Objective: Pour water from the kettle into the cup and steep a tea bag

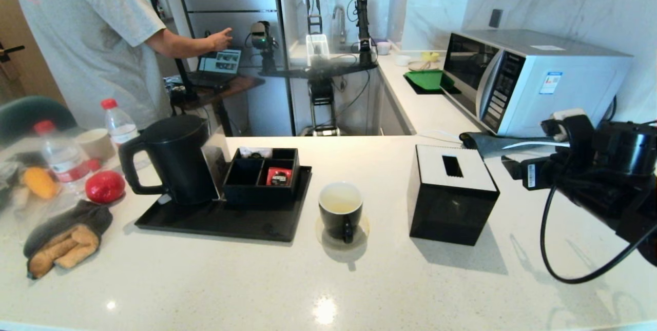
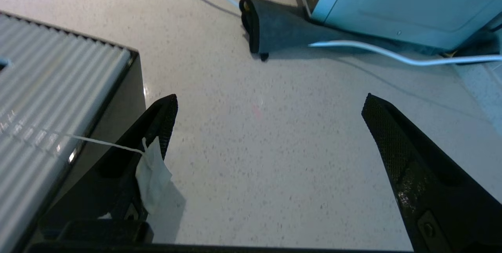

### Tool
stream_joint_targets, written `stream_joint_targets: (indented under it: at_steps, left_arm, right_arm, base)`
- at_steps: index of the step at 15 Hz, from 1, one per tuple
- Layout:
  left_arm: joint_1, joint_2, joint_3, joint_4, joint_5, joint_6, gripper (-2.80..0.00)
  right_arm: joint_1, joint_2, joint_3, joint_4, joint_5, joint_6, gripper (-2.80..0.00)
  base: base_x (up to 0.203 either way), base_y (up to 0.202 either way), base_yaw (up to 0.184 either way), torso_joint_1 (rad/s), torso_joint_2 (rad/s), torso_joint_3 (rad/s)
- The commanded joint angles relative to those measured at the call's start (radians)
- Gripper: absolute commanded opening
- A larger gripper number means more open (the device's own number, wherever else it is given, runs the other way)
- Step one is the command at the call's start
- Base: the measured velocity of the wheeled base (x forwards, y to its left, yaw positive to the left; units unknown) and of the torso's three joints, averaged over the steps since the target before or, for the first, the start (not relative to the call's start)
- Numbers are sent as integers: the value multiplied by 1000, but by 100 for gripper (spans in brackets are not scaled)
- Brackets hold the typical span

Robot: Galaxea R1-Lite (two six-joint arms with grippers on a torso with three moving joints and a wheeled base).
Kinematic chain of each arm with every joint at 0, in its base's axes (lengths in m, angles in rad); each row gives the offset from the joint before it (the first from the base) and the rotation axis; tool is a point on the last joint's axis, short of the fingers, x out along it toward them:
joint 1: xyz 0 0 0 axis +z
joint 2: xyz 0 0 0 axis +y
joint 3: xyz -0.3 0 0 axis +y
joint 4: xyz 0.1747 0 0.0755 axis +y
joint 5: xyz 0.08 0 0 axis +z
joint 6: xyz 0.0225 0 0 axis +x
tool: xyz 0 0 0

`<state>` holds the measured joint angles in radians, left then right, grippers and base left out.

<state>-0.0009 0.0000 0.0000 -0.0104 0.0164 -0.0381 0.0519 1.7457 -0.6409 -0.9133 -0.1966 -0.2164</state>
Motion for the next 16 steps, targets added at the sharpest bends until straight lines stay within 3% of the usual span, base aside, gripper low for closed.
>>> stream_joint_targets:
  at_steps: [1,9,16]
  left_arm:
    - [0,0,0,0,0,0,-280]
    - [0,0,0,0,0,0,-280]
    - [0,0,0,0,0,0,-280]
  right_arm:
    - [0,-3,32,-6,-1,-3,0]
    - [2,2,105,-6,42,-38,0]
    - [8,3,151,-6,131,-67,0]
  base:
    - [0,0,0,0,0,0]
    - [0,0,0,0,0,0]
    - [0,0,0,0,0,0]
